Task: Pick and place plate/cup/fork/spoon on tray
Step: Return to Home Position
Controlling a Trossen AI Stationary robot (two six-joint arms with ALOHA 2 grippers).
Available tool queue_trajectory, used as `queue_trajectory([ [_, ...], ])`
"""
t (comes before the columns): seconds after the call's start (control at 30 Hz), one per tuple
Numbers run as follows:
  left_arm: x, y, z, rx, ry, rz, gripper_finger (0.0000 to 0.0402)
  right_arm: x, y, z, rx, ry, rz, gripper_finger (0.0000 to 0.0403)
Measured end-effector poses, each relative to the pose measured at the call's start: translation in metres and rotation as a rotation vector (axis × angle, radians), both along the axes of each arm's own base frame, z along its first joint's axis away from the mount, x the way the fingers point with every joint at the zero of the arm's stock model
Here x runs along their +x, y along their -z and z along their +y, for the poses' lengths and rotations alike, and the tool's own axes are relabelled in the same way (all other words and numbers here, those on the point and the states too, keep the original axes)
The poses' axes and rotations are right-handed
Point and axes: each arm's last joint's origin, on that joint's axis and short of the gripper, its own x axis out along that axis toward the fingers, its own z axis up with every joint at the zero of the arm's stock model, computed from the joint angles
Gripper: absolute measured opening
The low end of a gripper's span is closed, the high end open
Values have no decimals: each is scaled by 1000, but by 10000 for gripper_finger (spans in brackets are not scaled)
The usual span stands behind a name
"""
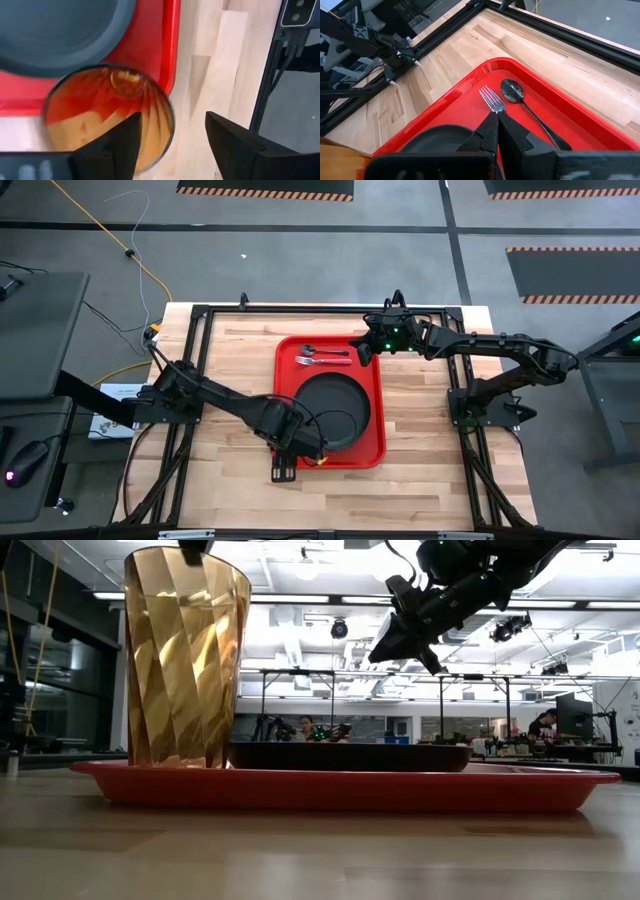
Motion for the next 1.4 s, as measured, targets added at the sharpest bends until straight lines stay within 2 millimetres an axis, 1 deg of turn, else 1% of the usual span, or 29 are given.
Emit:
queue_trajectory([
  [0.13, -6, -24, 10, 27, -10, 20, 221, 0, 0, 0, -2, 0, -3, 0],
  [0.2, -6, -34, 15, 28, -25, -19, 222, 0, 0, 0, -2, 0, -5, 0],
  [0.27, -9, -48, 21, 12, -42, -85, 222, 0, 0, 0, 0, -3, -6, 0],
  [0.33, -13, -66, 30, 13, -74, -191, 220, 0, -1, 0, 4, -11, -8, 0],
  [0.47, -25, -96, 52, 125, -165, -381, 213, 1, -1, 1, 19, -14, -19, 0],
  [0.5, -30, -105, 59, 159, -194, -430, 211, 1, -1, 1, 24, -17, -21, 0],
  [0.63, -60, -137, 87, 294, -331, -626, 205, 1, -1, 2, 39, -48, -27, 0],
  [0.73, -82, -144, 103, 335, -422, -735, 199, 1, -1, 2, 43, -55, -29, 0],
  [0.83, -106, -140, 115, 298, -485, -839, 189, 1, -1, 2, 49, -51, -31, 0],
  [0.87, -113, -135, 117, 279, -500, -881, 184, 1, -1, 2, 50, -51, -32, 0],
  [0.93, -124, -123, 121, 243, -518, -965, 173, 1, -2, 2, 47, -51, -37, 0],
  [1.07, -138, -93, 127, 179, -495, -1170, 141, 2, -4, 2, 46, -64, -57, 0],
  [1.17, -145, -69, 135, 166, -483, -1309, 103, 4, -6, 2, 60, -84, -91, 0],
  [1.33, -158, -32, 153, 119, -476, -1506, 16, 7, -15, 3, 45, -148, -189, 0],
  [1.4, -164, -20, 162, 81, -460, -1554, 8, 8, -19, 3, 34, -167, -228, 0],
])
